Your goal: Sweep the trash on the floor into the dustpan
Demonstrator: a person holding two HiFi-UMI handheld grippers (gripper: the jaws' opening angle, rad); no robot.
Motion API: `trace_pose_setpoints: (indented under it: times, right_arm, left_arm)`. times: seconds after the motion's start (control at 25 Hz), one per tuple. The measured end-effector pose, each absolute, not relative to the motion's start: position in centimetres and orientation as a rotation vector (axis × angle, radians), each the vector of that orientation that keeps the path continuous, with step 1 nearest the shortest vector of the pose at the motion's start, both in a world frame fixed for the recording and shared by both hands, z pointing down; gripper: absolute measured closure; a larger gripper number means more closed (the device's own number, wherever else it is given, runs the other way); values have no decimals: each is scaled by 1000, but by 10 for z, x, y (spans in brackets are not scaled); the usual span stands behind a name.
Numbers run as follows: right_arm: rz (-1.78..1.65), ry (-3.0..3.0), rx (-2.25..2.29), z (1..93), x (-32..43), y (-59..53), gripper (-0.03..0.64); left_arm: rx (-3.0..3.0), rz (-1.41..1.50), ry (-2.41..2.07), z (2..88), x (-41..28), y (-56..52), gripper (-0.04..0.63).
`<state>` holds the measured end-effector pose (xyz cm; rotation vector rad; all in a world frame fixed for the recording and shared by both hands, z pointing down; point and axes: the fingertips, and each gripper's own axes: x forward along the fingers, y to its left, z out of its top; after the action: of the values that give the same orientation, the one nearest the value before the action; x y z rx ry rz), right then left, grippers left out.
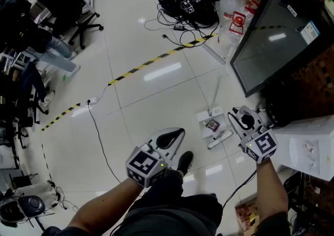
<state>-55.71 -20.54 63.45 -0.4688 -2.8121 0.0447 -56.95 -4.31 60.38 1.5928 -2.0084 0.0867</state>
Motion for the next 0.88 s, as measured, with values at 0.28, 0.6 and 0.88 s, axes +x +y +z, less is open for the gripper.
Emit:
trace_pose_setpoints:
  times: [0.28,0.6,0.88]
  right_arm:
    - [16,-2861,-481,620,-591,-192,534]
    - [8,-2879,-427,594,-568,-178,534]
    - [-18,-2899,-301,554,-539,-177,534]
  left_arm:
    - [1471,3,-2087,612,-593,6,589]
    - [1564,-51,-2046,591,-574,-13,589]
    - [1637,-69,-2039,551,-569,-33,589]
